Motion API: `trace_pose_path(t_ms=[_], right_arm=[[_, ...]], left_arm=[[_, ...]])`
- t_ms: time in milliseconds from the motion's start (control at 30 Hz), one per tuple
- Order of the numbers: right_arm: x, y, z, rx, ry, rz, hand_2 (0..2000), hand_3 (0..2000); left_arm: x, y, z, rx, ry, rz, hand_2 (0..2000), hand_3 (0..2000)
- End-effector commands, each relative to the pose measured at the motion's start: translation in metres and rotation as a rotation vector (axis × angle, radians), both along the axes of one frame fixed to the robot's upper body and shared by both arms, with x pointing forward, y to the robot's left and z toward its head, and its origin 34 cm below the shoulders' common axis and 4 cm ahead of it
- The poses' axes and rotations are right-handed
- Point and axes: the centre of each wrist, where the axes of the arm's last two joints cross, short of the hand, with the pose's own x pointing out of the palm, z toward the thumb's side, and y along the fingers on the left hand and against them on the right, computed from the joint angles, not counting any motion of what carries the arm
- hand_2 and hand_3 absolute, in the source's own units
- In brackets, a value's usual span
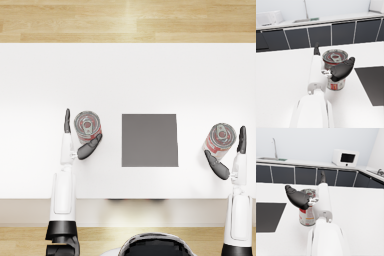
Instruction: Pick up the red can on the left and place it in the middle, then pick up the red can on the right and place it on top of the can in the middle
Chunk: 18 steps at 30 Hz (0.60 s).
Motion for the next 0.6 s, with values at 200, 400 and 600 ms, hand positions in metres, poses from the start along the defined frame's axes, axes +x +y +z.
trace_pose_path(t_ms=[200, 400, 600], right_arm=[[0.017, -0.006, -0.029, 0.035, 0.115, -0.03, 0, 0], [0.033, -0.001, -0.048, 0.058, 0.194, -0.022, 0, 0], [0.041, 0.002, -0.068, 0.077, 0.272, -0.032, 0, 0]], left_arm=[[0.013, -0.005, -0.019, -0.013, 0.089, 0.004, 0, 0], [0.018, -0.008, -0.031, -0.025, 0.143, 0.009, 0, 0], [0.021, -0.013, -0.042, -0.029, 0.19, 0.005, 0, 0]])
